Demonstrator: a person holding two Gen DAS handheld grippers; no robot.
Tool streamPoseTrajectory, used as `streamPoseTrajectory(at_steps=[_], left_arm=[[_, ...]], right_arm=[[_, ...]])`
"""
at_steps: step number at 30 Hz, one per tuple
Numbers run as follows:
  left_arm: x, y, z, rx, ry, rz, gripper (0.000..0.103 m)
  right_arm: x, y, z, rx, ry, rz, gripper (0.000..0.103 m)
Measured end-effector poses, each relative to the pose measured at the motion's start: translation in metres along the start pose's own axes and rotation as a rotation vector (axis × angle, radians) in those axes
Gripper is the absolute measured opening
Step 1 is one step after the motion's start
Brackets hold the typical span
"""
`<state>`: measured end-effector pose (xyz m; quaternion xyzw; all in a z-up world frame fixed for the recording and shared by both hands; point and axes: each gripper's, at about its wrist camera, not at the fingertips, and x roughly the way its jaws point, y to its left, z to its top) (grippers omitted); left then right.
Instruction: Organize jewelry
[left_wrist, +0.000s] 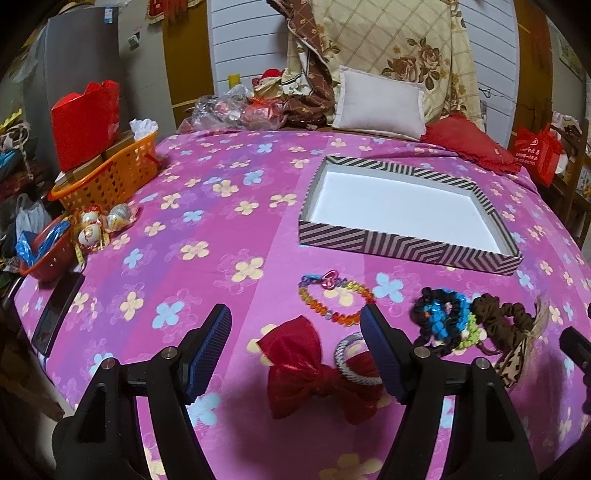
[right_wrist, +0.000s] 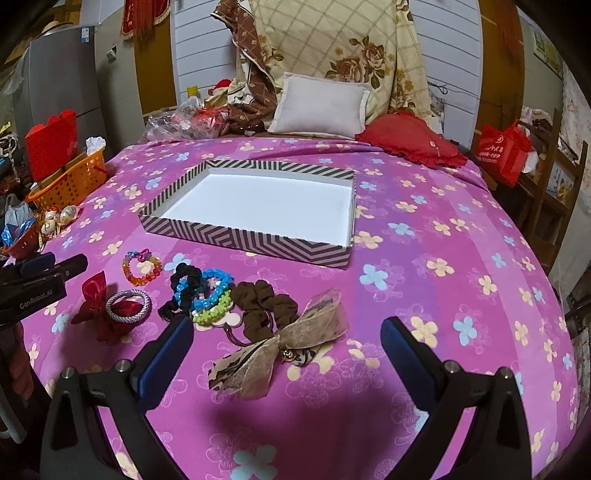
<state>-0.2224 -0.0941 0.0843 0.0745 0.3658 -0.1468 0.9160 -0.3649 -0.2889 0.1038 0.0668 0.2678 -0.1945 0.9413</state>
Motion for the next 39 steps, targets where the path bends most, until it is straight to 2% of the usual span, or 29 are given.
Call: streamPoseTrajectory(at_steps=[26, 39], left_arm=[[0.008, 0.010, -0.012, -0.013, 0.047, -0.004, 0.052], [0.016, 0.053, -0.026, -0.029, 0.136, -0.078, 0.052]], right_arm=[[0.008, 0.003, -0.004, 0.003, 0.039, -0.009, 0.103], [0.010, -0.010, -0.007, 0.022, 0.059, 0.028, 0.103]])
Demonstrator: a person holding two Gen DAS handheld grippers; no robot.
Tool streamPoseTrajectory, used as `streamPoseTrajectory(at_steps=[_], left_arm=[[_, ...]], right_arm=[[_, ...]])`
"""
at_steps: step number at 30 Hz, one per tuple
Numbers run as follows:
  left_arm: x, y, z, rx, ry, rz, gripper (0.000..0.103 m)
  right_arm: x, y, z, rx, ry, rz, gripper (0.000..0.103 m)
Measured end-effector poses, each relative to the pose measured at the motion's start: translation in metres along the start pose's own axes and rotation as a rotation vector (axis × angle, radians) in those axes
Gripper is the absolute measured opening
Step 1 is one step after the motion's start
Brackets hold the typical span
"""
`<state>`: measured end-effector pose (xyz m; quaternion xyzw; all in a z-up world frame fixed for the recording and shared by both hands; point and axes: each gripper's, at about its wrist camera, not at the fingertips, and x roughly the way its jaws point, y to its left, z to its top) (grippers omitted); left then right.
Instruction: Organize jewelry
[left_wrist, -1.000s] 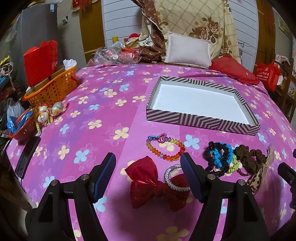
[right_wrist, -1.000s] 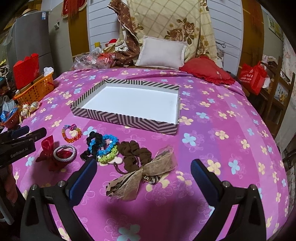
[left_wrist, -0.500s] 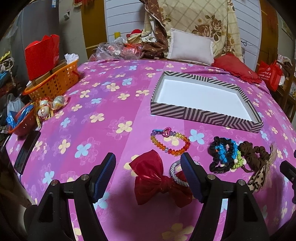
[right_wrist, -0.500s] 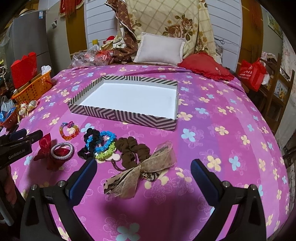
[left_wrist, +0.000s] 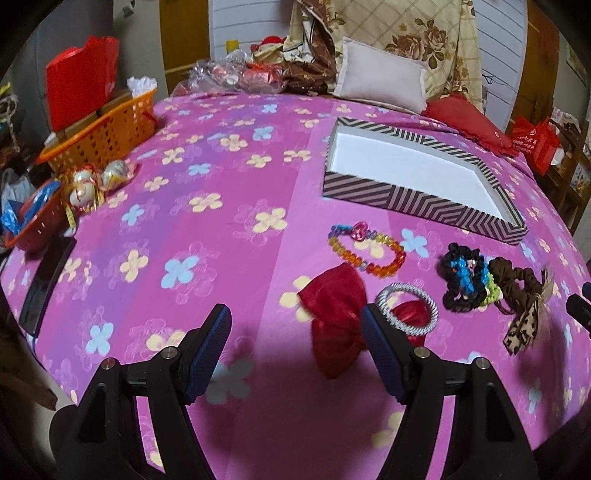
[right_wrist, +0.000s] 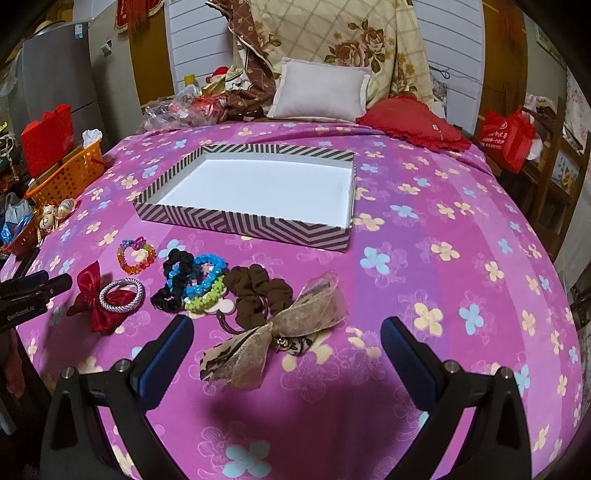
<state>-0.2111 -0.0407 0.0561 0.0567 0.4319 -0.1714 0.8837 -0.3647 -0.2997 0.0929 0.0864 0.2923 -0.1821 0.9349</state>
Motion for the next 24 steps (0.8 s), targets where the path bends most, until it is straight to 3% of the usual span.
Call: streamPoseTrajectory(at_steps=[5, 11, 18, 24], left_arm=[[0.009, 0.014, 0.003, -0.027, 0.032, 0.014, 0.052], [0.023, 0.017, 0.004, -0.100, 0.093, -0.072, 0.052], [0.013, 0.003, 0.006, -0.060, 0.063, -0.090, 0.052], [0.003, -0.014, 0.015, -0.027, 0.038, -0.167, 0.051]], right_arm=[[0.001, -0.004, -0.001, 0.010, 0.006, 0.023, 0.103], [0.002, -0.008, -0.001, 0.007, 0.009, 0.017, 0.103], [0.006, -0.012, -0.002, 0.010, 0.020, 0.017, 0.103], [0.008, -0.013, -0.001, 0.012, 0.018, 0.017, 0.100]])
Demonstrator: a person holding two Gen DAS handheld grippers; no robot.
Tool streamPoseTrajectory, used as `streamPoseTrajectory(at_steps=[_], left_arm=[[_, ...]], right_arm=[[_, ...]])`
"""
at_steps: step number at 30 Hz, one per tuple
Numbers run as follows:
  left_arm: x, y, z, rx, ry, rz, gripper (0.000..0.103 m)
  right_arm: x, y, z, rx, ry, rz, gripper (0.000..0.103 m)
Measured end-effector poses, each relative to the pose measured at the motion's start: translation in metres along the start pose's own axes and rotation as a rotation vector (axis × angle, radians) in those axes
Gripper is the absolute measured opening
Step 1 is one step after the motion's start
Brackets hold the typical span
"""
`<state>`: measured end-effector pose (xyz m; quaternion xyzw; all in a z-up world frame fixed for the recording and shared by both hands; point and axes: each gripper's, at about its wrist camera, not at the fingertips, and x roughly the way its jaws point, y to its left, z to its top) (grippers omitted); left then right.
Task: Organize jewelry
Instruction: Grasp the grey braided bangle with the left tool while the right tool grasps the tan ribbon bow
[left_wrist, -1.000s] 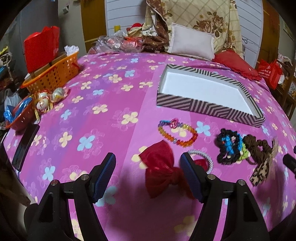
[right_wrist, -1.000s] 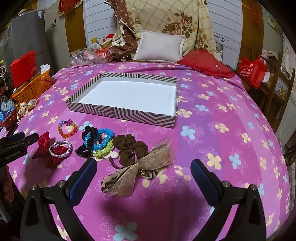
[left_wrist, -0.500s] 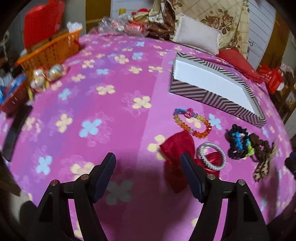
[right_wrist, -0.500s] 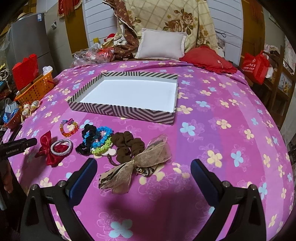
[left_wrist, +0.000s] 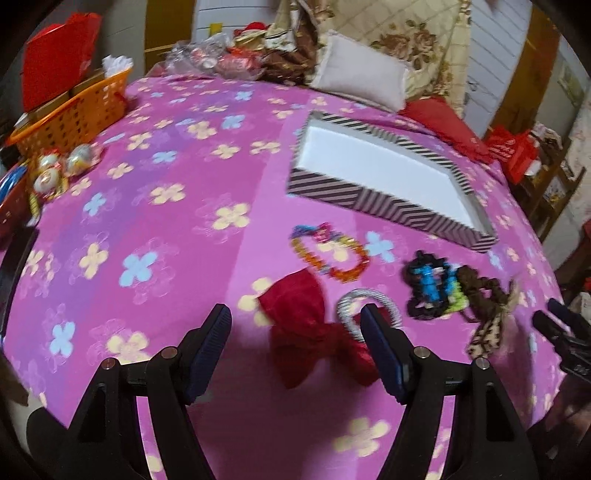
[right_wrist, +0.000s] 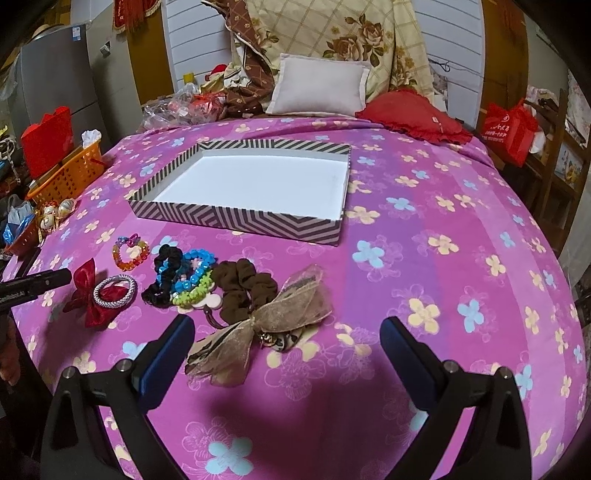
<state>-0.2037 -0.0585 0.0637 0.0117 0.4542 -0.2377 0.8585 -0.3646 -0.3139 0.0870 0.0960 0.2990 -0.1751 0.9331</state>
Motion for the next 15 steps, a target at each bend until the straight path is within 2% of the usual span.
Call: streamPoseTrajectory(at_steps=[5, 8, 13, 15], left_arm=[[0.008, -0.022, 0.014, 0.055, 0.023, -0.063, 0.048], [0.019, -0.032, 0.022, 0.079, 0.063, -0.093, 0.048], [0.043, -0.045, 0.030, 0.143, 0.139, -0.081, 0.033], [0.051, -0.047, 0.030, 0.158, 0.165, -0.063, 0.032]], right_arm=[[-0.001, 0.002, -0.001, -0.007, 0.000, 0.005, 0.096], [-0.002, 0.001, 0.000, -0.006, -0.009, 0.011, 0.095], [-0.003, -0.003, 0.001, 0.011, -0.018, 0.031, 0.092], [-0.002, -0.004, 0.002, 0.014, -0.015, 0.030, 0.090]])
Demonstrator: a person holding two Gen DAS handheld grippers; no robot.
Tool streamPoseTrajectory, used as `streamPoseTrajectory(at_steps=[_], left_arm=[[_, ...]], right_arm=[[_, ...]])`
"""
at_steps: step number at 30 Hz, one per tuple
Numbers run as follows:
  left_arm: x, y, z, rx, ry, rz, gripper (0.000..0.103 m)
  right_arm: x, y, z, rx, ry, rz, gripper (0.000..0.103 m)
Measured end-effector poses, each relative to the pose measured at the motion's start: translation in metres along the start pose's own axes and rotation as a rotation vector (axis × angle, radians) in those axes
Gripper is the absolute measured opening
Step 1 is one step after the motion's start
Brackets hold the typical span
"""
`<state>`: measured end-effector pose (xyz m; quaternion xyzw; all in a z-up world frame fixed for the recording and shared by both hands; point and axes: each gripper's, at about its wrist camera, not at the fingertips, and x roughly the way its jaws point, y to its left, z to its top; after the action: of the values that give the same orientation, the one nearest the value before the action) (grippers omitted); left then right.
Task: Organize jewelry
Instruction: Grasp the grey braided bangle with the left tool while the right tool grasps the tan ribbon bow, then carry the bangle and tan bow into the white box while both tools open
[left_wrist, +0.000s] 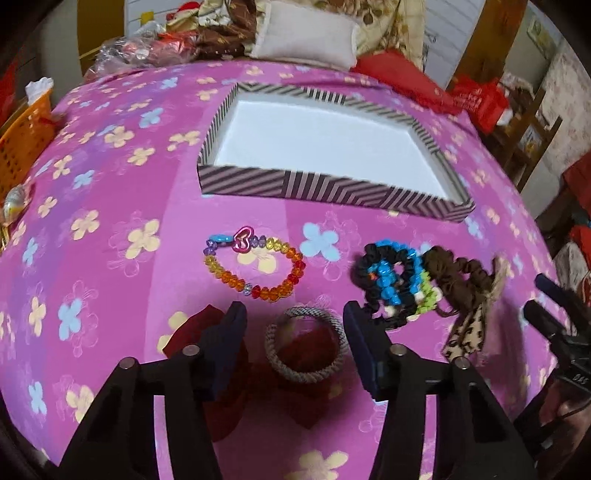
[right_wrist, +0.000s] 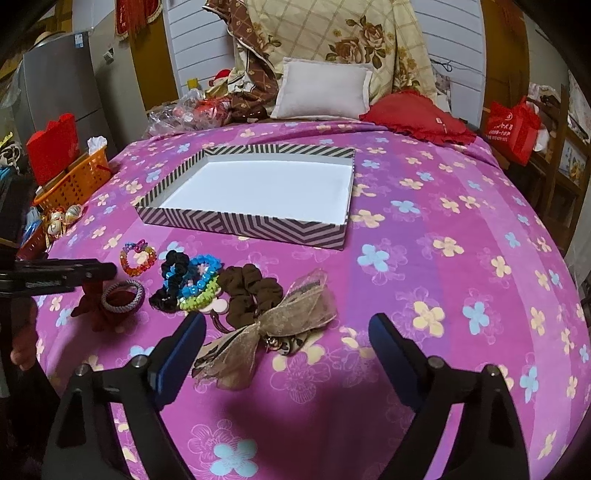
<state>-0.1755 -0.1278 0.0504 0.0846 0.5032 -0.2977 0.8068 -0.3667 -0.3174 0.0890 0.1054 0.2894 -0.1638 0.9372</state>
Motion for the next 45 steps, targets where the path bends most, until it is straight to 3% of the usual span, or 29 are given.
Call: streamPoseTrajectory(at_steps=[9, 19, 20, 22, 24, 25, 31, 38, 45], left_arm=[[0.020, 0.014, -0.013, 0.005, 0.080, 0.042, 0.032], [0.020, 0.016, -0.016, 0.017, 0.083, 0.034, 0.031], [0.021, 0.014, -0.016, 0.022, 0.082, 0.036, 0.029], [0.021, 0.011, -0.015, 0.041, 0.076, 0.046, 0.009], [0.022, 0.009, -0.015, 0.064, 0.074, 0.056, 0.000], [0.022, 0.008, -0.014, 0.067, 0.075, 0.050, 0.000], [0.019, 0.009, -0.015, 0.059, 0.054, 0.006, 0.000], [-0.011, 0.011, -0.005, 0.016, -0.013, -0.071, 0.000], [-0.037, 0.005, 0.003, 0.012, -0.080, -0.069, 0.000]], right_arm=[[0.015, 0.005, 0.001, 0.010, 0.044, 0.056, 0.087], [0.045, 0.010, -0.004, 0.029, 0.089, 0.060, 0.087], [0.047, 0.010, -0.004, 0.029, 0.090, 0.059, 0.087], [0.051, 0.011, -0.004, 0.030, 0.095, 0.062, 0.087], [0.054, 0.011, -0.004, 0.033, 0.089, 0.058, 0.087], [0.055, 0.010, -0.004, 0.036, 0.089, 0.060, 0.085], [0.066, 0.003, -0.007, 0.072, 0.106, 0.105, 0.042], [0.037, 0.006, 0.001, 0.042, 0.027, 0.105, 0.033], [0.004, 0.005, 0.016, 0.038, -0.045, 0.119, 0.032]])
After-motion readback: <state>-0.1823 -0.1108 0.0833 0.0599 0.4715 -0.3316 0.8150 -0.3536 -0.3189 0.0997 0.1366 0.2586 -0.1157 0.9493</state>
